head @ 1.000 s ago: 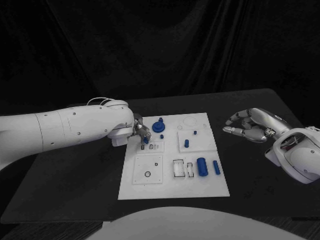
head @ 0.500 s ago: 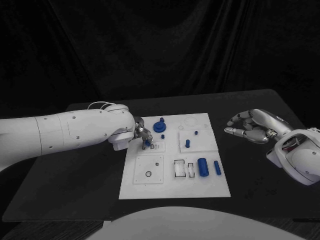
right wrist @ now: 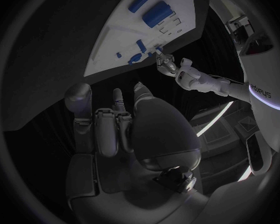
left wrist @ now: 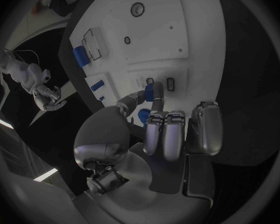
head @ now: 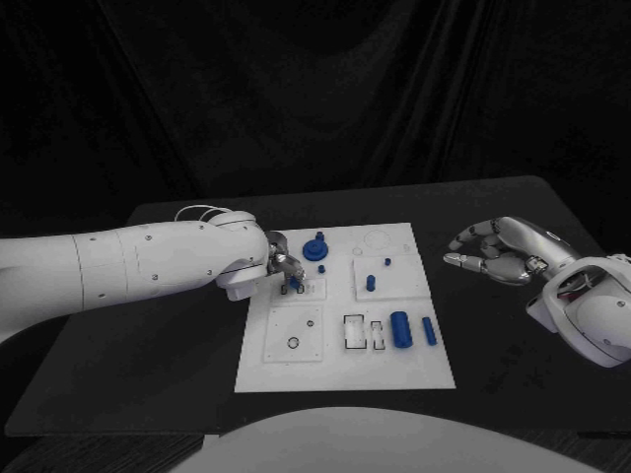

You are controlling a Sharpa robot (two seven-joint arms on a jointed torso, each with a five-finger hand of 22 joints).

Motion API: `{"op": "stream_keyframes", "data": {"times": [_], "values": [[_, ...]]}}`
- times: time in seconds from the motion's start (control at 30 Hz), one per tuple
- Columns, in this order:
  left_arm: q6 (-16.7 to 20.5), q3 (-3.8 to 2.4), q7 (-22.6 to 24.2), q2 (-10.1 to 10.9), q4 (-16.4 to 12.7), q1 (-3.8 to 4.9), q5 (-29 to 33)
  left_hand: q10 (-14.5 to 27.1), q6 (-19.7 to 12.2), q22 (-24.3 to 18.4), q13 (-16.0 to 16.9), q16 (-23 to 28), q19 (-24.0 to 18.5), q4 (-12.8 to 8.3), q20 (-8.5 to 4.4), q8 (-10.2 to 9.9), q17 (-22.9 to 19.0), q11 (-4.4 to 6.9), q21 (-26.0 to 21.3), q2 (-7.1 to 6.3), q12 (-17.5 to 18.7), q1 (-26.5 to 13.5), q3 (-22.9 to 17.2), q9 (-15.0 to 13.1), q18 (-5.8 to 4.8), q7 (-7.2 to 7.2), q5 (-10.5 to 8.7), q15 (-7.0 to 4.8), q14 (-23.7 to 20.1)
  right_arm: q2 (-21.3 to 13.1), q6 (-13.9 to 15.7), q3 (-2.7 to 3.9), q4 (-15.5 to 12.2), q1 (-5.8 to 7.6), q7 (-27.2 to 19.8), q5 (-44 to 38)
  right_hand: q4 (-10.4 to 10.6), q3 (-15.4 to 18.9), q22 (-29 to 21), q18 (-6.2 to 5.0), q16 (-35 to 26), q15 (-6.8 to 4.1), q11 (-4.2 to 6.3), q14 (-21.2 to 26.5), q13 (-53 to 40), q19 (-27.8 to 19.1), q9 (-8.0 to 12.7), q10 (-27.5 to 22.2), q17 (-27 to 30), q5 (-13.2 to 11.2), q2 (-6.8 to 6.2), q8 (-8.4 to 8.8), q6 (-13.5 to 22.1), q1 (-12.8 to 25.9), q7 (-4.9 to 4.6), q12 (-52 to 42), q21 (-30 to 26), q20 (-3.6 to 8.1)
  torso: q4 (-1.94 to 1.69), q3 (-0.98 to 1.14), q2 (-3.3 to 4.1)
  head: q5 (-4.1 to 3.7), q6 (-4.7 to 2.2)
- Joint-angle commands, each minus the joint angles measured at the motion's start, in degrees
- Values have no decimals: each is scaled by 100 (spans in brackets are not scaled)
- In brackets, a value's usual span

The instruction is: Assemble the parts on the task board

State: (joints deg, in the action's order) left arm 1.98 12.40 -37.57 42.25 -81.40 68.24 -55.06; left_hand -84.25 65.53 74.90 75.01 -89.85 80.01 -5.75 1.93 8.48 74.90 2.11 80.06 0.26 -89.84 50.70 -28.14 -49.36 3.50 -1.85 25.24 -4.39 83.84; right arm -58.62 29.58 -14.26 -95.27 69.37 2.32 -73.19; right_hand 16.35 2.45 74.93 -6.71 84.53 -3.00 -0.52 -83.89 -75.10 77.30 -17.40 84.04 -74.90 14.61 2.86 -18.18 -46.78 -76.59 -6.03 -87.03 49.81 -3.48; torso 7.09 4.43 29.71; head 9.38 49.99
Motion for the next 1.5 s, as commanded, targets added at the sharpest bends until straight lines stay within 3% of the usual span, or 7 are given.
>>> {"op": "stream_keyframes", "data": {"times": [0.03, 0.27, 0.5, 0.63, 0.77, 1.5], "values": [[178, -3, 129, -11, -22, -15, -43, -575, -13, 689, 1499, -15, -11, 41, -8, -21, 1510, 19, -39, 35, -16, 20, -8, 7, -10, 28, -19, -26, 616, -12, -11, 4, -15, -15, 88, -12, -29, -9, 624, 6, -15, 31, -33, -342, -1203, 1, 8, 380, -688, 39, -2, -30, -34, -76, 4, 11, -6, -17, 5, -4, 5, 8, 1], [234, -3, 162, -33, -11, -82, -44, -575, -15, 685, 1499, -15, -16, 51, -7, -25, 1510, 18, -47, 46, -16, 22, -11, 8, -8, 25, -24, -25, 616, -25, -11, 4, -20, -19, 85, -12, -33, -10, 626, 7, -12, 31, -33, -344, -1191, 3, 11, 371, -692, 42, -6, -30, -35, -88, 5, 24, 1, -17, -6, -4, 4, 19, 1], [210, -3, 172, -70, 14, -130, -44, -575, -13, 682, 1499, -15, -20, 62, -6, -28, 1510, 16, -53, 60, -16, 25, -15, 9, -6, 23, -26, -24, 616, -32, -13, 4, -19, -22, 87, -12, -34, -10, 626, 7, -14, 31, -33, -343, -1181, 3, 12, 364, -690, 43, -6, -30, -35, -92, 5, 34, 0, -17, 12, -10, 0, 43, 1], [205, -3, 173, -75, 36, -139, -45, -575, -11, 684, 1499, -15, -18, 65, -6, -27, 1510, 16, -50, 64, -16, 26, -16, 8, -7, 24, -27, -24, 616, -39, -13, 4, -18, -26, 89, -12, -34, -11, 626, 7, -10, 30, -33, -345, -1175, 4, 13, 360, -695, 44, -6, -30, -36, -95, 5, 41, 2, -18, -4, -4, -4, 36, 1], [200, -3, 177, -66, 42, -143, -45, -575, -11, 673, 1499, -15, -31, 66, -6, -28, 1510, 16, -64, 67, -16, 29, -18, 8, -3, 24, -27, -23, 616, -40, -8, 4, -18, -28, 85, -12, -34, -11, 627, 7, -10, 30, -33, -346, -1170, 5, 14, 356, -696, 44, -6, -30, -36, -97, 5, 47, 4, -18, 8, -5, -4, 48, 1], [125, -3, 280, -18, 17, -148, -45, -575, -60, 631, 1499, -15, -87, 68, 1, -62, 1510, 3, -130, 78, -16, 76, -36, 12, 15, 10, -42, -14, 616, -37, -14, 4, -12, -48, 82, -12, -32, -10, 627, 7, -13, 30, -33, -344, -1150, 6, 16, 342, -691, 44, -6, -30, -38, -99, 4, 68, 3, -18, 1, -6, 0, 75, 1]]}}
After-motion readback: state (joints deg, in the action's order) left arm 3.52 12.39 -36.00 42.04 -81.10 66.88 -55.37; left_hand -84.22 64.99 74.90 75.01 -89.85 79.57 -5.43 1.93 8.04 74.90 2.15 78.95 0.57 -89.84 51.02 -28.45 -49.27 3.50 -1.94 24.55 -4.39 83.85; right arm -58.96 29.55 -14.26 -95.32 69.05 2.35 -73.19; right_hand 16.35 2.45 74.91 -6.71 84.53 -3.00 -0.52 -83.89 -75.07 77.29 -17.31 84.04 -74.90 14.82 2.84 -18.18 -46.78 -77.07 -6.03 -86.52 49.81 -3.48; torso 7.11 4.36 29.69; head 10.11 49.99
